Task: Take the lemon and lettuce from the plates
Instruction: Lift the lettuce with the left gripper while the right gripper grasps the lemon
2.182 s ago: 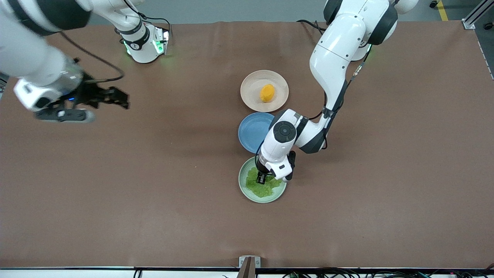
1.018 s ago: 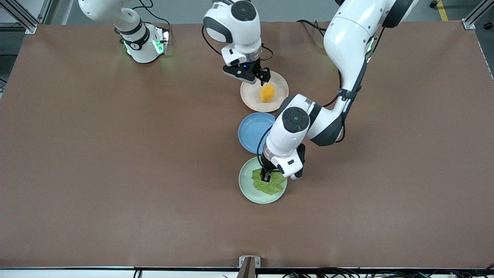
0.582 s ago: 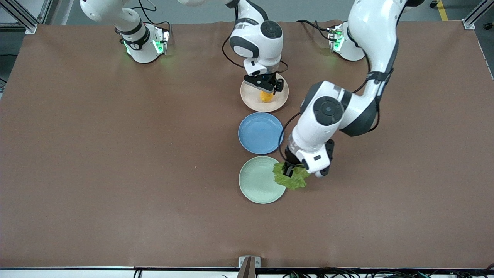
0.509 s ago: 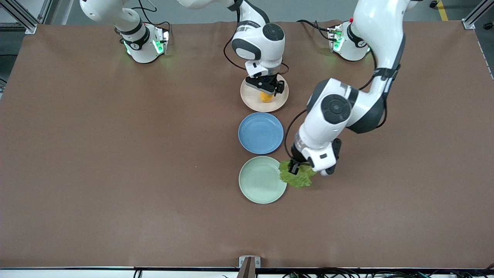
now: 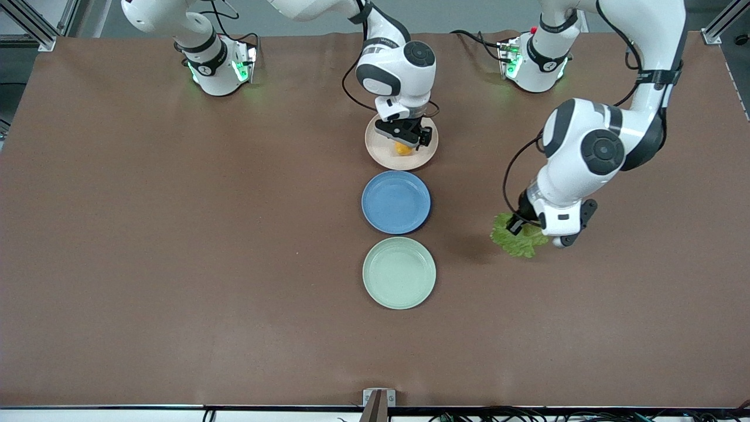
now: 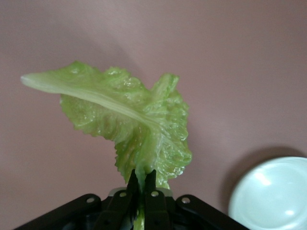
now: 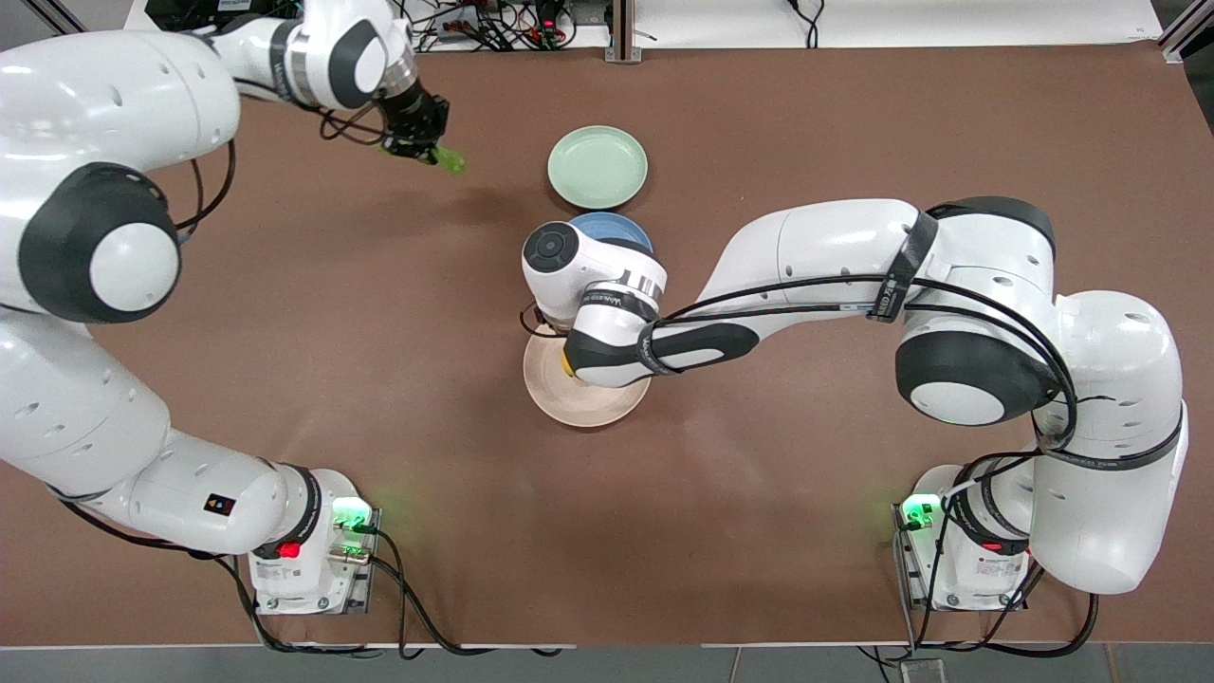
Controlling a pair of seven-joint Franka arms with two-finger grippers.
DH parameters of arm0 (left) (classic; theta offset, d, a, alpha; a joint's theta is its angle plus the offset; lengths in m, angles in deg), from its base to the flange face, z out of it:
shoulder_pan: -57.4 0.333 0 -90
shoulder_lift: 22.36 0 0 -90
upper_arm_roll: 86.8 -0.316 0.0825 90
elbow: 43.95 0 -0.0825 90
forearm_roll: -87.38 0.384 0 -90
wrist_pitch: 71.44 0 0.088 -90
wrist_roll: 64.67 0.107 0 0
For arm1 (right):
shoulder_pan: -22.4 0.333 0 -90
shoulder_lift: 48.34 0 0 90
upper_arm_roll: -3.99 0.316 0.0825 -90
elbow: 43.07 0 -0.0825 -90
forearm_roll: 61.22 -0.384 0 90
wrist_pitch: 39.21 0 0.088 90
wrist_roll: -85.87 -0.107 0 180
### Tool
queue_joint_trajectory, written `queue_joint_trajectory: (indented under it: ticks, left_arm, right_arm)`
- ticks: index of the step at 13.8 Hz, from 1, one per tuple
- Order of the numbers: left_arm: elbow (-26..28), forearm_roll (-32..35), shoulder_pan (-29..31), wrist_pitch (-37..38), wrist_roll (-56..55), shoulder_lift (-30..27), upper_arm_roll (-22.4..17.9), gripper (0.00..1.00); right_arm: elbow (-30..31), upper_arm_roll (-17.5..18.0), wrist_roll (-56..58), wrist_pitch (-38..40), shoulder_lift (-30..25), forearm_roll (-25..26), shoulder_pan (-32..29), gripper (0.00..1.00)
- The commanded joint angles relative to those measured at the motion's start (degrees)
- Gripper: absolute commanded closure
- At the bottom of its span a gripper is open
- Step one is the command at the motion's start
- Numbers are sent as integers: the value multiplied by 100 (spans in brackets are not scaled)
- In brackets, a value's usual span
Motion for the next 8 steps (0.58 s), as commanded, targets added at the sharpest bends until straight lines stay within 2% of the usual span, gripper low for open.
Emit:
queue_joint_trajectory:
  ticks: [1,3,4,6,8]
  left_arm:
    - [964,-136,316,-541,963,-394,35,100]
    - [1369,-136,553,-1049,1596,-368,35,99]
    - [1536,-136,641,-1356,1808,-315,35,99]
    - [1801,-136,738,-1762,2239,-183,35,99]
    - [1872,-136,922,-1799,2731,-87,35,99]
  right_arm:
    - [-95,-58,-389,-74,148,159,108,3]
    - [-95,-58,-504,-267,201,159,108,11]
    - [-95,-58,-513,-268,209,159,108,19]
    - [-95,-58,-513,-277,209,159,108,46]
    - [-104,-58,-452,-242,183,151,90,82]
